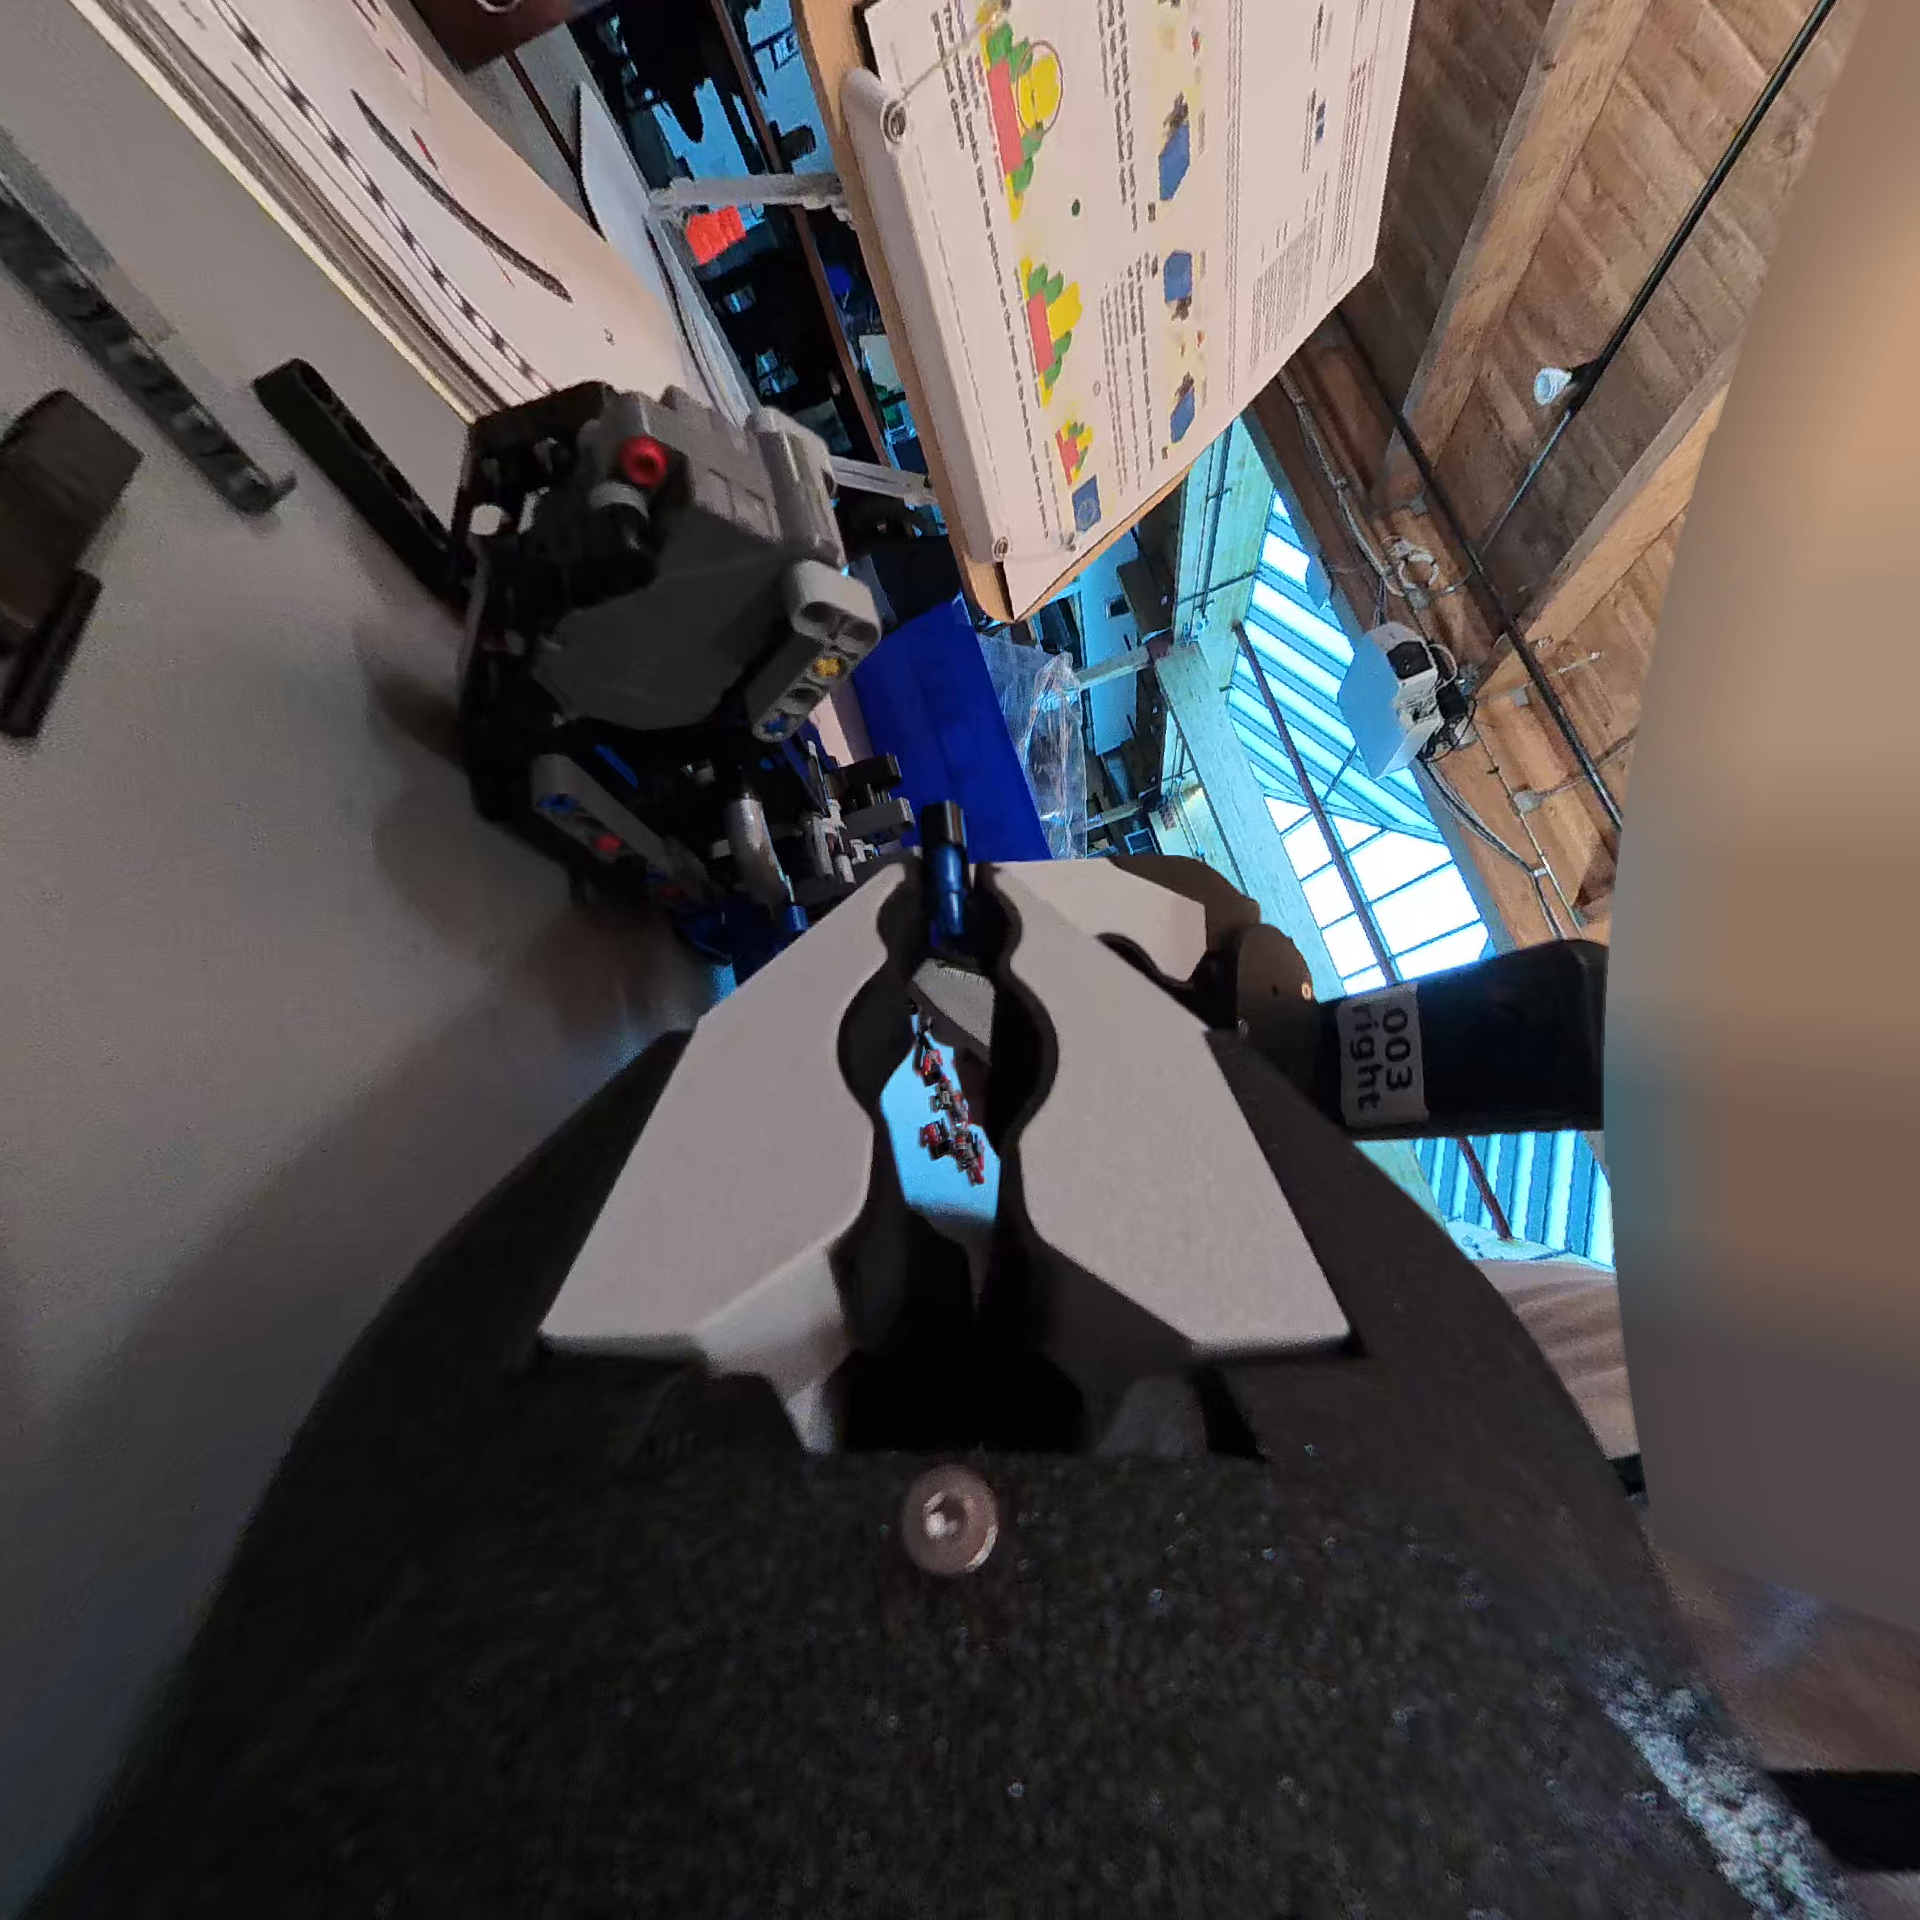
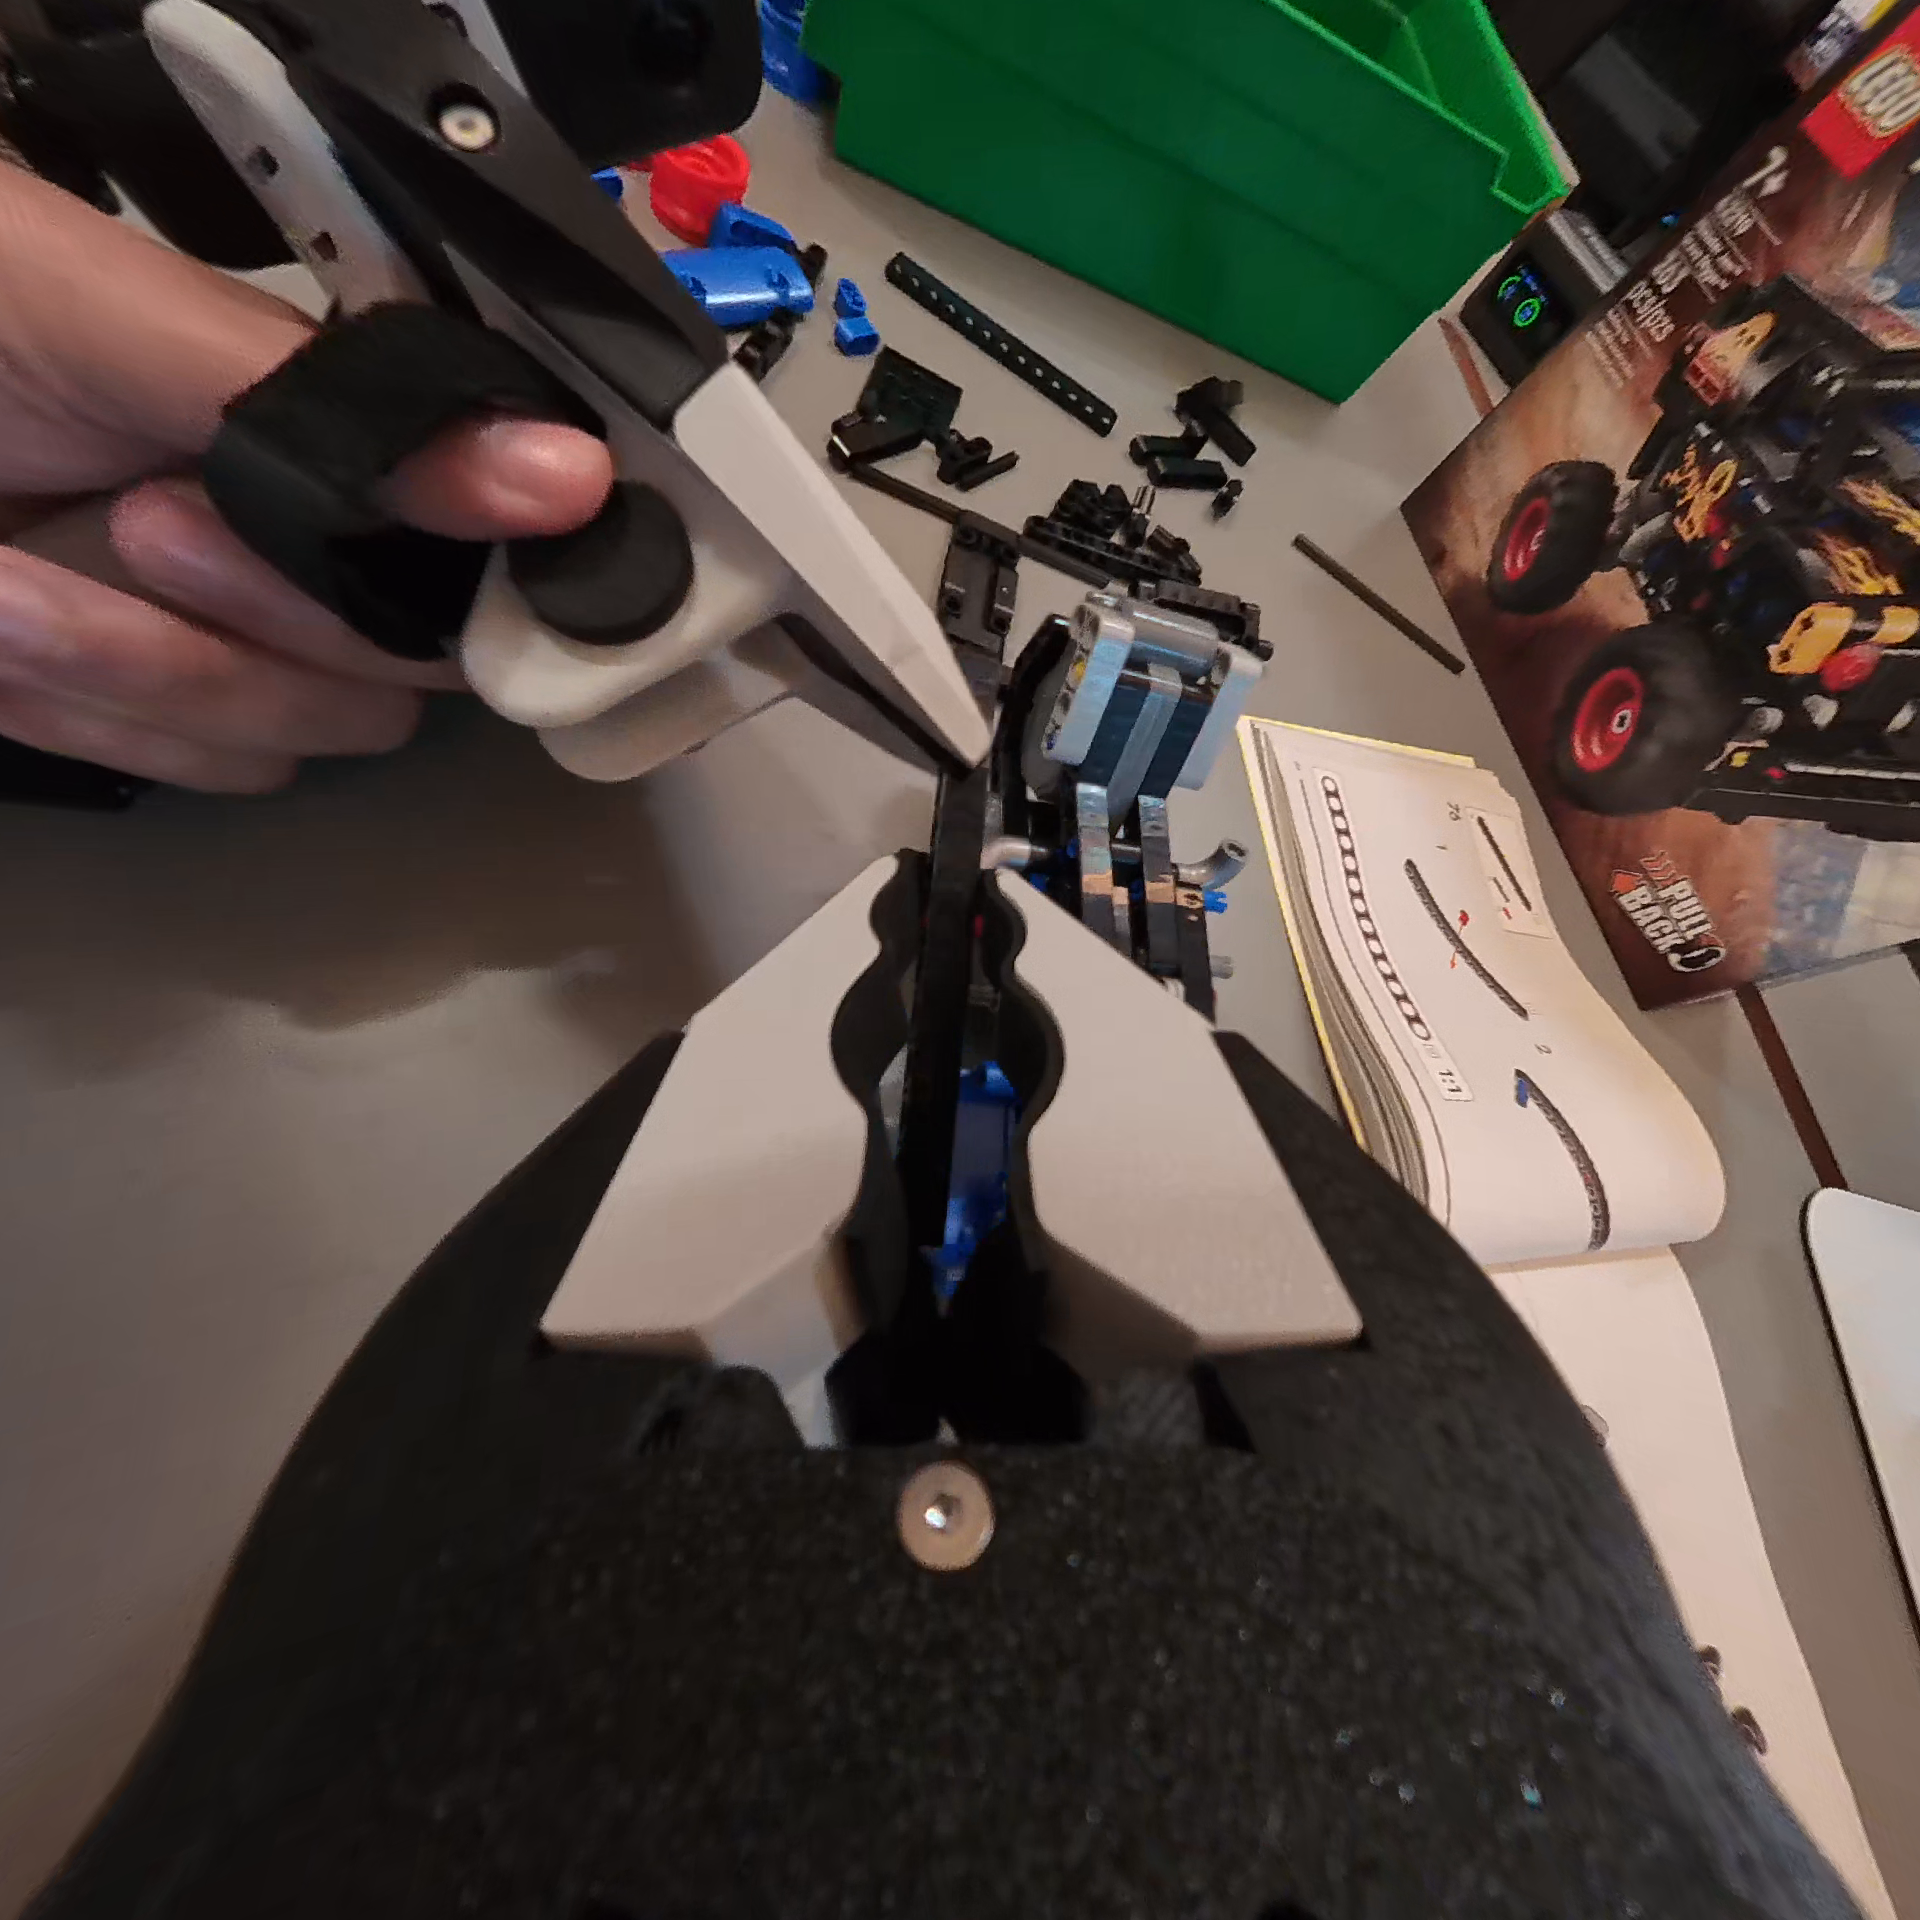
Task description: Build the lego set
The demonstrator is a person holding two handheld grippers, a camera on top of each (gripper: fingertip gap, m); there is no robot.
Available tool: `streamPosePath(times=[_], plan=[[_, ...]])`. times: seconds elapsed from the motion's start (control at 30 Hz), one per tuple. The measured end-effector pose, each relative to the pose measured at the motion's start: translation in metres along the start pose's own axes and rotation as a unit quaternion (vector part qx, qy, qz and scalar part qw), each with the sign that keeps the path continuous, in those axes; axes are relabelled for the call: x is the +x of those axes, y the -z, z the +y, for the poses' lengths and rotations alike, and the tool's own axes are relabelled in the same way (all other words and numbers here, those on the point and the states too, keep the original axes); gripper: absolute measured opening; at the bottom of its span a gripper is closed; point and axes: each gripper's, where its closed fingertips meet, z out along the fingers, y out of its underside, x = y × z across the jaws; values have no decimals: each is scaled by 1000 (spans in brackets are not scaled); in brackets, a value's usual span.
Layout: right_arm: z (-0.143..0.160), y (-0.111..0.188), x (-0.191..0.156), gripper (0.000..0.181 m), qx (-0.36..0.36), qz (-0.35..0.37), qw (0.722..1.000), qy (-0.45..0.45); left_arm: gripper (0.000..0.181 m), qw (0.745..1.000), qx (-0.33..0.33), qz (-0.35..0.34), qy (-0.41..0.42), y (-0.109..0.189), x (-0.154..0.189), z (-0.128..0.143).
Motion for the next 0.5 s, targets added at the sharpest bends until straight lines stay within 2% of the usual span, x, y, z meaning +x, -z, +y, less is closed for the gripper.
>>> streamPosePath(times=[0.13, 0.23, 0.33, 0.4, 0.5], plan=[[-4, 2, 1, 10, 5, 23, 1000, 8, 5, 1000, 3, 23, -1, 0, 6, -2], [-18, 9, -5, 20, 35, 0, 999, -9, 10, 997, 0, 76, -6, 3, 19, -7], [-32, 19, -2, 14, 70, -16, 996, -55, 5, 991, 6, 124, -47, 6, 36, -9], [-36, 24, 7, 9, 84, 4, 995, -59, 5, 989, 10, 137, -57, 5, 41, -8], [-35, 24, 13, 9, 81, 55, 995, -16, 6, 990, 26, 134, -44, 2, 40, -10]])
